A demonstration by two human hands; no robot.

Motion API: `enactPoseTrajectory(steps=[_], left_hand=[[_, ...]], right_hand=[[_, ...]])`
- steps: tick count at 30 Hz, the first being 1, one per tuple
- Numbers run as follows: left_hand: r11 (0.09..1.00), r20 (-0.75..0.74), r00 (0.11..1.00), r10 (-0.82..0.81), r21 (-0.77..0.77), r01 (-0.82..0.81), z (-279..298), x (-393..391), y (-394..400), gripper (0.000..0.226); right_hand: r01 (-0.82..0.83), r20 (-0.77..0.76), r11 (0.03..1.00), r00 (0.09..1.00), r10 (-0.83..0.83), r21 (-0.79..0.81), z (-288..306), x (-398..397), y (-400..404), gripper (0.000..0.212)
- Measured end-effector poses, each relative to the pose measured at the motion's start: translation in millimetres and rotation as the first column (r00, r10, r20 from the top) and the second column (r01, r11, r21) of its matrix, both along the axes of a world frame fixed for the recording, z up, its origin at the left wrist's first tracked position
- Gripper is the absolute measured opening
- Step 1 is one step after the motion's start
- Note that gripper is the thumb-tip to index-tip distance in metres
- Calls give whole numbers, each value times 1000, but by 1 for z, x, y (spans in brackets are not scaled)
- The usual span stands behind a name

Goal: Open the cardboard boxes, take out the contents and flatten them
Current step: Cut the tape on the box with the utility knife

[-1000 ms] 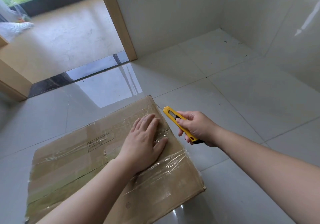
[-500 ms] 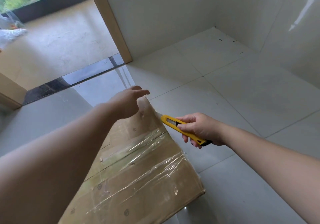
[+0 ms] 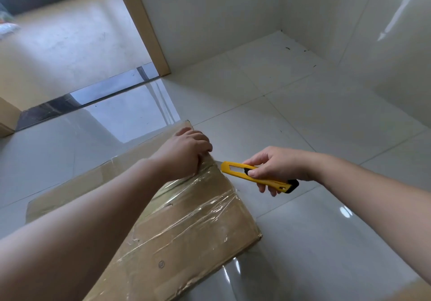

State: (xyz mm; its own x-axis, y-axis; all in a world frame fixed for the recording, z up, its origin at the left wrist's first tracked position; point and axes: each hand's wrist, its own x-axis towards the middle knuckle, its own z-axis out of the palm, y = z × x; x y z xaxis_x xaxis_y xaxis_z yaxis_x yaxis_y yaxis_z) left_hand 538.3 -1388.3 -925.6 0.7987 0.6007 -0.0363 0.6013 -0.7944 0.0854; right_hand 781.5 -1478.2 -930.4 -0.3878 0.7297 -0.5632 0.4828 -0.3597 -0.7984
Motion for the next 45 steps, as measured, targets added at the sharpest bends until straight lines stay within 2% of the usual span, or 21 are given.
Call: enactPoseTrajectory(steps=[5, 8, 14, 19, 22, 26, 32, 34, 37, 40, 42, 45], left_hand=[[994, 44, 994, 95, 59, -98, 1, 2, -10, 54], [992, 27, 992, 124, 8, -125, 0, 6, -11, 36], [991, 142, 983, 117, -80, -107, -6, 6, -21, 33], [986, 149, 980, 131, -118, -114, -7, 7, -19, 31], [985, 170, 976, 133, -133, -112, -8, 7, -19, 33], [986, 177, 975, 137, -124, -116, -8, 6, -19, 31], [989, 110, 986, 122, -92, -112, -3, 10, -18, 28], [990, 93, 987, 130, -63, -124, -4, 10, -22, 33], [998, 195, 979, 61, 0, -62, -4, 12, -36, 49], [995, 280, 959, 37, -100, -9, -6, 20, -53, 42], [985, 273, 961, 40, -173, 8, -8, 26, -60, 34], [981, 281, 959, 29, -194, 27, -13, 29, -64, 32]], right_hand=[[-5, 115, 994, 993, -8, 112, 3, -4, -4, 32], [14, 104, 993, 994, -27, 120, 2, 0, -10, 30], [29, 106, 988, 993, -45, 150, -1, -3, -10, 30], [48, 92, 983, 994, -64, 175, -2, -15, -7, 28], [35, 78, 988, 996, -47, 148, -1, -4, -13, 24], [-62, 66, 996, 996, 58, 62, 0, 8, -26, 15], [-4, 92, 988, 996, -11, 156, 2, -2, -22, 19], [-4, 98, 990, 995, -10, 144, 4, -3, -19, 21], [-22, 93, 996, 996, 14, 84, 5, 3, -23, 21], [-38, 76, 999, 996, 36, 26, 4, 16, -36, 21], [-73, 78, 997, 994, 73, 1, 3, 21, -48, 20], [-104, 101, 994, 989, 105, -10, 3, 24, -61, 22]])
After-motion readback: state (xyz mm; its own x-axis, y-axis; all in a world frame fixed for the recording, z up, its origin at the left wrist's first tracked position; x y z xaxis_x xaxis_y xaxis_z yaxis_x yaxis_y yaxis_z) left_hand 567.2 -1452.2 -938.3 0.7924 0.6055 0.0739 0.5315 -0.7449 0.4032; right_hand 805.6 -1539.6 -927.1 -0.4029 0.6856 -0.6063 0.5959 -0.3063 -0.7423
